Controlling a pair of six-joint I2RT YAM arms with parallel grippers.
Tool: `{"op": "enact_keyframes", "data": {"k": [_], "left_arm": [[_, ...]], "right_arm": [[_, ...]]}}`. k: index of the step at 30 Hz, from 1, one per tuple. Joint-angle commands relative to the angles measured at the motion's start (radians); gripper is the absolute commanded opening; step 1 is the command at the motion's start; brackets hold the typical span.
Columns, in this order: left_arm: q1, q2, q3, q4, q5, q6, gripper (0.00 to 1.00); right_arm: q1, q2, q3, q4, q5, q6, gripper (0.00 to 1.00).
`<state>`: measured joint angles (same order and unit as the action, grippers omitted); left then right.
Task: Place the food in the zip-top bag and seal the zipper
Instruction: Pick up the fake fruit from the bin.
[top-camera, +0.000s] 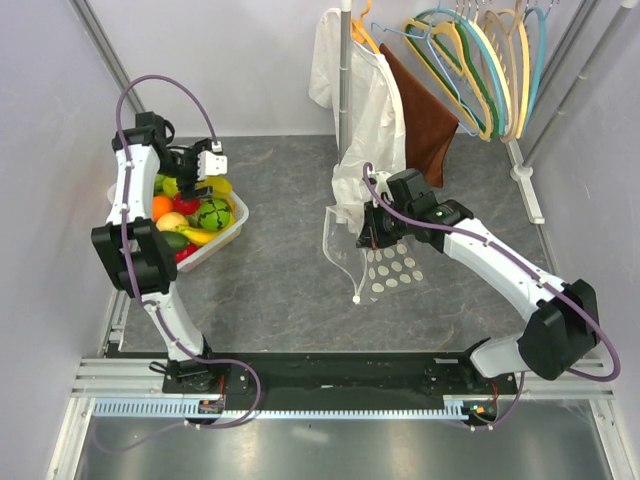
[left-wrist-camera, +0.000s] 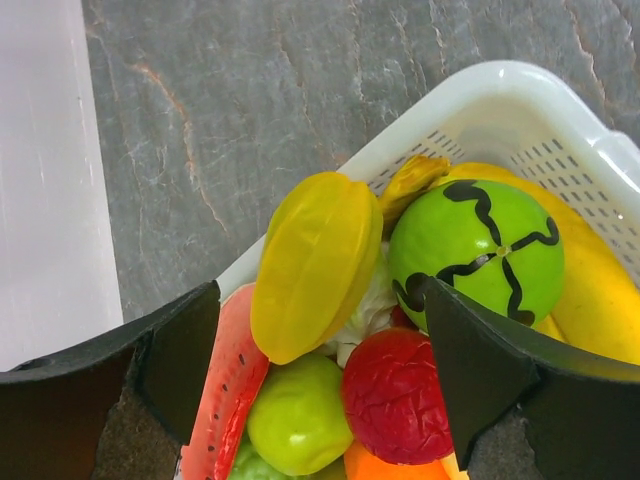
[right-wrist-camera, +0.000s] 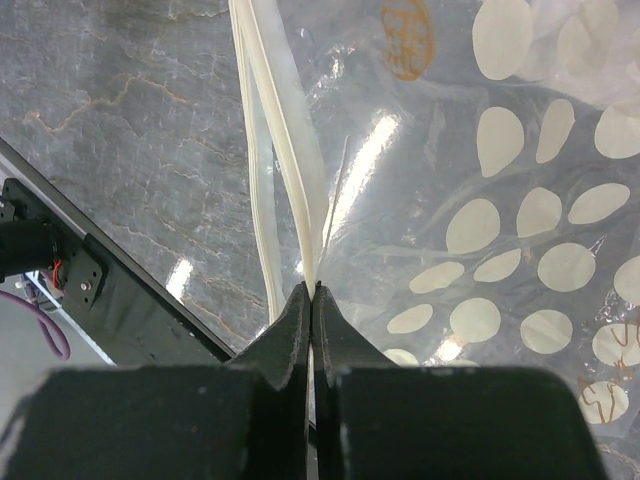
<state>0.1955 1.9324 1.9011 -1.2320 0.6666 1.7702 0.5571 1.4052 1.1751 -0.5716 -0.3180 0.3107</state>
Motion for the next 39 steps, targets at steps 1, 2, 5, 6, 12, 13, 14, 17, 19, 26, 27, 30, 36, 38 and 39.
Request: {"op": "enact_keyframes", "data": {"k": [1,2,5,6,12,13,14,17,19,26,27,30,36,38,39], "left_arm": [[-0.008,0.034,0.042,-0.026,-0.041,0.112,0.89],[-0.008,0.042,0.046,-0.026,-0.045,0.120,0.88],[-0.008,0.062,0.042,-0.023,-0.067,0.133,0.87],[-0.008,0.066,0.042,-0.012,-0.067,0.132,0.86],[-0.011,0.082,0.029,0.040,-0.067,0.143,0.87],[-0.011,0.085,0.027,0.043,-0.068,0.150,0.86],[-0.013,0.085,0.029,0.043,-0.071,0.155,0.86],[-0.016,0.092,0.021,0.055,-0.085,0.170,0.87],[-0.019,0.097,0.019,0.066,-0.084,0.172,0.86],[-0.033,0.109,-0.013,0.078,-0.121,0.216,0.84],[-0.033,0.108,-0.016,0.080,-0.117,0.219,0.82],[-0.033,0.108,-0.016,0.080,-0.127,0.219,0.68],[-0.015,0.059,-0.019,0.068,-0.096,0.213,0.41],[-0.007,0.025,-0.020,0.057,-0.088,0.213,0.38],[0.002,0.011,-0.019,0.057,-0.079,0.209,0.37]], "right_arm": [[0.003,0.018,0.034,0.024,-0.021,-0.009,0.00],[0.001,0.023,0.035,0.022,-0.021,-0.009,0.00],[0.003,0.032,0.044,0.021,-0.021,-0.009,0.00],[0.003,0.034,0.044,0.022,-0.018,-0.010,0.00],[0.003,0.038,0.034,0.021,-0.016,-0.012,0.00],[0.003,0.040,0.032,0.022,-0.018,-0.013,0.00],[0.003,0.040,0.031,0.021,-0.020,-0.015,0.00],[0.001,0.044,0.032,0.021,-0.018,-0.016,0.00],[0.003,0.046,0.035,0.021,-0.021,-0.016,0.00],[0.003,0.058,0.043,0.022,-0.021,-0.018,0.00],[0.003,0.058,0.043,0.024,-0.020,-0.018,0.00],[0.003,0.057,0.038,0.022,-0.018,-0.019,0.00],[0.003,0.049,0.032,0.018,-0.015,-0.022,0.00],[0.003,0.046,0.034,0.015,-0.010,-0.027,0.00],[0.001,0.044,0.034,0.016,-0.010,-0.028,0.00]]}}
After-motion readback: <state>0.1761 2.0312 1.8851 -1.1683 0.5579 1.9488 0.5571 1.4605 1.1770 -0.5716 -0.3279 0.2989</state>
